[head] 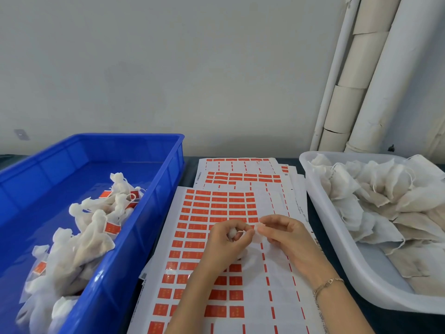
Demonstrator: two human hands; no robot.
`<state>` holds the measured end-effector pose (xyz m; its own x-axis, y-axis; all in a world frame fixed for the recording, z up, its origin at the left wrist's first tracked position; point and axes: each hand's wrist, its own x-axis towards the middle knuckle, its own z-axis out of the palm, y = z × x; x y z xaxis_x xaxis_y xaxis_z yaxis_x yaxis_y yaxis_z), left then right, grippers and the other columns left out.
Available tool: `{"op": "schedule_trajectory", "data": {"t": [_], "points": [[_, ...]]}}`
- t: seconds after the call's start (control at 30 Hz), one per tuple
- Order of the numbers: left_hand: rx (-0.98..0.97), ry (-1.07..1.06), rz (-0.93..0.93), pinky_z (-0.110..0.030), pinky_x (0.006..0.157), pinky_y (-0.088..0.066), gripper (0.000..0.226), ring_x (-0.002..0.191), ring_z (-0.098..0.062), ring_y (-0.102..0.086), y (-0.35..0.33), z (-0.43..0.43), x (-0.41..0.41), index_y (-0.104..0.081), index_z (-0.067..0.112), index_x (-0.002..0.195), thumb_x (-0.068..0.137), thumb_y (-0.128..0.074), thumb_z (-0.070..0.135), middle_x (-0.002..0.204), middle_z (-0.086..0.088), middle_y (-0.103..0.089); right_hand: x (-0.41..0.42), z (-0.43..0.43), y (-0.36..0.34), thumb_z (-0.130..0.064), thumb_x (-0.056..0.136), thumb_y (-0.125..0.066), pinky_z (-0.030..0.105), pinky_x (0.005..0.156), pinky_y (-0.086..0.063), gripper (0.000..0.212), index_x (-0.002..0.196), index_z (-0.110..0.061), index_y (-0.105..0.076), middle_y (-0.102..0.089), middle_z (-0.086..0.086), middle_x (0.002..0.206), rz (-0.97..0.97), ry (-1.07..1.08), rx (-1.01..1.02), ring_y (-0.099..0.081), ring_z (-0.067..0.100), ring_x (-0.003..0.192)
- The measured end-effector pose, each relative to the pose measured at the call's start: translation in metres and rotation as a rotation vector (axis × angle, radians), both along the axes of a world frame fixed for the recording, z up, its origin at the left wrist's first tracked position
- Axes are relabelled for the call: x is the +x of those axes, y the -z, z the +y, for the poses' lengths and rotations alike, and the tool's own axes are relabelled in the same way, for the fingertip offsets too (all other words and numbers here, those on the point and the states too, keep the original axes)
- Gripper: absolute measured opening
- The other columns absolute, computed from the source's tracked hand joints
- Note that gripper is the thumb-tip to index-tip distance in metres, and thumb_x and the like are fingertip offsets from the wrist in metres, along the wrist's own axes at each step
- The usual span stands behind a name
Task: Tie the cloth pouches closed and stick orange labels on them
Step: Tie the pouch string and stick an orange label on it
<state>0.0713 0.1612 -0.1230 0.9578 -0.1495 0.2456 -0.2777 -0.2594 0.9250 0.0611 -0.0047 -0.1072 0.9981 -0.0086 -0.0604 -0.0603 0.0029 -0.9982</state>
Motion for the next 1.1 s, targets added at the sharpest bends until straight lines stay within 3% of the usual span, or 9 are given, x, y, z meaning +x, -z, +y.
{"op": "schedule_trajectory", "data": {"t": [0.1, 0.23, 0.3, 0.4, 0.53, 0.73, 0.9, 1.1], "points": [[-0.05, -0.001, -0.001, -0.014, 0.062, -0.051, 0.008, 0.074, -0.009, -0.065, -0.002, -0.002, -0.002, -0.073, 0.024, 0.081, 0.086, -0.068, 0.02, 0.075, 0.012, -0.069, 0.003, 0.001, 0.0, -0.041, 0.057, -0.083, 0.024, 0.081, -0.053, 0.046, 0.101, -0.04, -0.069, -0.071, -0.012, 0.104, -0.016, -0.062, 0.086, -0.066, 0.002, 0.098], [-0.071, -0.025, 0.004, -0.013, 0.063, -0.051, 0.013, 0.076, -0.005, -0.065, -0.005, 0.0, -0.002, -0.071, 0.028, 0.077, 0.086, -0.068, 0.02, 0.076, 0.016, -0.069, 0.004, 0.003, -0.004, -0.052, 0.074, -0.068, 0.016, 0.07, -0.053, 0.034, 0.106, -0.043, -0.066, -0.072, -0.013, 0.103, -0.032, -0.005, 0.192, -0.068, 0.005, 0.09], [-0.081, -0.066, 0.021, -0.011, 0.061, -0.049, 0.013, 0.077, -0.003, -0.064, -0.006, 0.002, -0.002, -0.07, 0.029, 0.076, 0.086, -0.068, 0.021, 0.075, 0.019, -0.069, 0.004, 0.0, -0.005, -0.056, 0.068, -0.07, 0.012, 0.065, -0.052, 0.034, 0.101, -0.047, -0.066, -0.071, -0.019, 0.099, -0.103, 0.052, 0.089, -0.066, 0.001, 0.091], [-0.081, -0.123, 0.035, -0.01, 0.06, -0.048, 0.013, 0.073, -0.002, -0.064, -0.006, 0.002, 0.0, -0.069, 0.029, 0.075, 0.086, -0.069, 0.021, 0.071, 0.016, -0.068, 0.002, -0.002, -0.001, -0.046, 0.062, -0.079, 0.003, 0.062, -0.047, 0.037, 0.097, -0.038, -0.07, -0.071, -0.02, 0.096, -0.168, 0.025, -0.055, -0.064, -0.005, 0.093], [-0.096, -0.136, 0.051, -0.012, 0.061, -0.049, 0.01, 0.072, -0.006, -0.064, -0.004, 0.002, 0.002, -0.071, 0.027, 0.077, 0.085, -0.069, 0.022, 0.073, 0.011, -0.069, 0.002, 0.001, 0.005, -0.043, 0.059, -0.081, 0.007, 0.064, -0.049, 0.036, 0.092, -0.032, -0.073, -0.072, -0.018, 0.093, -0.196, -0.015, -0.11, -0.067, -0.001, 0.09], [-0.074, -0.096, 0.045, -0.013, 0.063, -0.05, 0.013, 0.075, -0.006, -0.064, -0.004, 0.002, 0.002, -0.07, 0.03, 0.075, 0.086, -0.069, 0.023, 0.074, 0.013, -0.069, 0.006, 0.005, 0.012, -0.018, 0.075, -0.078, 0.005, 0.061, -0.048, 0.017, 0.087, -0.03, -0.073, -0.073, -0.019, 0.086, -0.206, 0.026, -0.108, -0.069, -0.001, 0.083], [-0.073, -0.032, 0.055, -0.017, 0.072, -0.053, 0.006, 0.083, -0.007, -0.065, -0.003, 0.003, 0.003, -0.072, 0.028, 0.086, 0.087, -0.067, 0.025, 0.084, 0.013, -0.071, 0.007, 0.002, 0.014, -0.02, 0.08, -0.075, 0.007, 0.061, -0.049, 0.012, 0.091, -0.024, -0.072, -0.073, -0.015, 0.084, -0.204, 0.062, -0.142, -0.069, 0.006, 0.078], [-0.05, -0.016, 0.078, -0.012, 0.066, -0.05, 0.011, 0.078, -0.002, -0.065, -0.003, 0.002, 0.002, -0.072, 0.032, 0.082, 0.088, -0.067, 0.025, 0.076, 0.019, -0.069, 0.006, 0.003, 0.012, -0.023, 0.081, -0.073, 0.01, 0.066, -0.051, 0.012, 0.092, -0.024, -0.071, -0.072, -0.014, 0.088, -0.211, 0.023, -0.156, -0.068, 0.004, 0.084]]}}
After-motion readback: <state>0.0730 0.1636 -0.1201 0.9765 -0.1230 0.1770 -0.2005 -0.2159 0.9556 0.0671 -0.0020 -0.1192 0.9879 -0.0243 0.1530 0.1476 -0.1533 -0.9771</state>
